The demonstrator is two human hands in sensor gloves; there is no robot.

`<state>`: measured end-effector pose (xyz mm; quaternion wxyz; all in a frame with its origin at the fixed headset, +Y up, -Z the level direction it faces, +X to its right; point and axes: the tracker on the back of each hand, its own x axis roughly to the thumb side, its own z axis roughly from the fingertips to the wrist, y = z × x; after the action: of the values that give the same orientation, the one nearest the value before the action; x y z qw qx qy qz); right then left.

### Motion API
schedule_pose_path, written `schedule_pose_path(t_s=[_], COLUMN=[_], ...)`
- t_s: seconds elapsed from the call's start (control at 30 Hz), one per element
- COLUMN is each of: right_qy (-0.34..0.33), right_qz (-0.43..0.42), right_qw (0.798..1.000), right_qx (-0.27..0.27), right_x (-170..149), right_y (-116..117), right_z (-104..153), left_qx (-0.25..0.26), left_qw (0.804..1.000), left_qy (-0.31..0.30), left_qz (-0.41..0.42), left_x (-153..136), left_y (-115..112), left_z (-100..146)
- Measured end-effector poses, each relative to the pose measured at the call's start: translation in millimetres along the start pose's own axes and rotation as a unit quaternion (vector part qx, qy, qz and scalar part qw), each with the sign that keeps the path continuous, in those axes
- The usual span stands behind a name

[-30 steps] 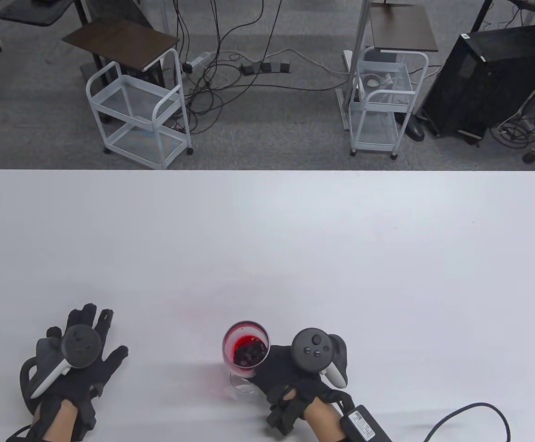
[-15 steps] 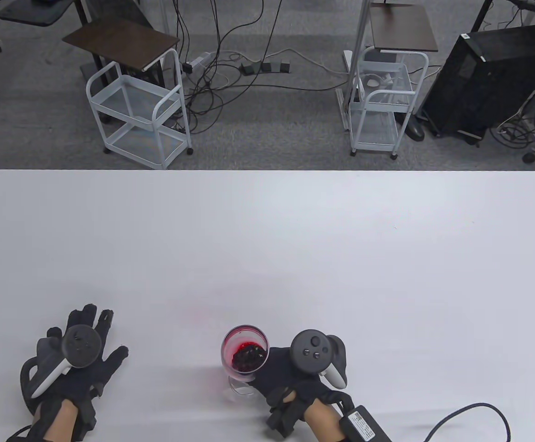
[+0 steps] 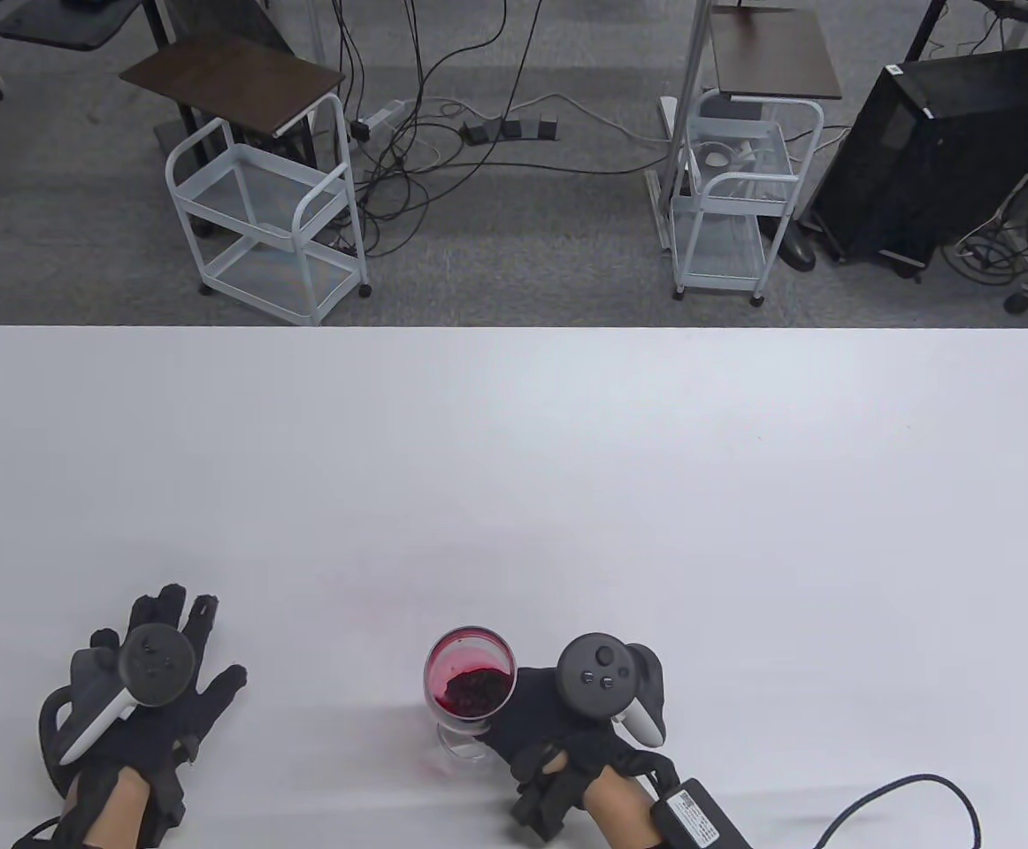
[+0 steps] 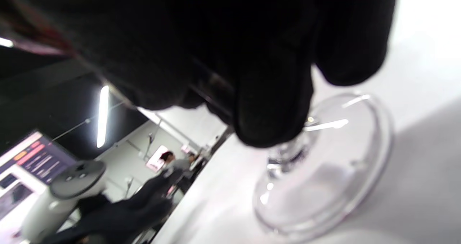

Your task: Shake wine glass in air

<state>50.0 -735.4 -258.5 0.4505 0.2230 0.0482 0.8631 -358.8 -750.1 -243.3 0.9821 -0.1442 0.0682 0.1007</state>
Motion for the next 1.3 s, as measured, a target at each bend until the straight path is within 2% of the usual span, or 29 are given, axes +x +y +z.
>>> schedule_pose_path(t_s=[0.07, 0.17, 0.27, 0.4, 0.5, 0.63, 0.77, 0.87, 1.0, 1.1, 1.23, 1.3], right_qy=[0.005, -0.002, -0.001, -0.004, 0.002, -0.002, 0.006, 0.001, 0.003, -0.001, 0.003, 0.003], right_qz=[0.010, -0.022, 0.004, -0.018, 0.010, -0.022, 0.010, -0.019, 0.009, -0.023, 0.007, -0.008], right_qw=[1.000, 0.999, 1.000, 0.999, 1.000, 0.999, 1.000, 0.999, 1.000, 0.999, 1.000, 1.000], right_qx=[0.006, 0.034, -0.001, 0.032, -0.004, 0.037, -0.005, 0.033, -0.003, 0.029, -0.005, 0.024], right_x=[-1.7, -1.9, 0.2, -0.5, 0.6, -1.7, -1.0, -2.5, -0.5, -1.8, -0.4, -1.7], right_y=[-1.1, 4.5, -1.4, 5.6, -0.9, 6.2, -1.1, 4.9, -1.8, 3.9, -2.6, 2.0], right_z=[0.0, 1.0, -0.2, 0.6, 0.0, 0.8, -0.7, 0.9, -0.1, 1.0, 0.7, 1.6], left_qx=[0.002, -0.002, -0.004, -0.004, 0.000, 0.004, 0.010, 0.011, 0.012, 0.012, 0.014, 0.016], left_qw=[1.000, 1.000, 1.000, 1.000, 1.000, 1.000, 1.000, 1.000, 1.000, 1.000, 1.000, 1.000], left_qy=[-0.001, 0.001, 0.002, 0.002, 0.001, -0.002, -0.004, -0.004, -0.004, -0.004, -0.005, -0.006], left_qz=[0.004, -0.001, -0.001, -0.003, -0.003, -0.006, -0.006, -0.010, -0.012, -0.016, -0.016, -0.016], left_x=[-0.3, -0.2, -0.6, -0.5, -0.7, 0.3, 0.6, 1.4, 2.3, 3.0, 3.5, 4.0], left_y=[0.3, 0.0, -0.3, 0.1, 1.1, 1.9, 2.3, 2.4, 2.1, 1.9, 1.9, 2.3], left_z=[0.7, -0.3, -0.3, -0.3, 1.1, 0.9, 1.7, 1.4, 2.0, 1.2, 2.2, 2.5])
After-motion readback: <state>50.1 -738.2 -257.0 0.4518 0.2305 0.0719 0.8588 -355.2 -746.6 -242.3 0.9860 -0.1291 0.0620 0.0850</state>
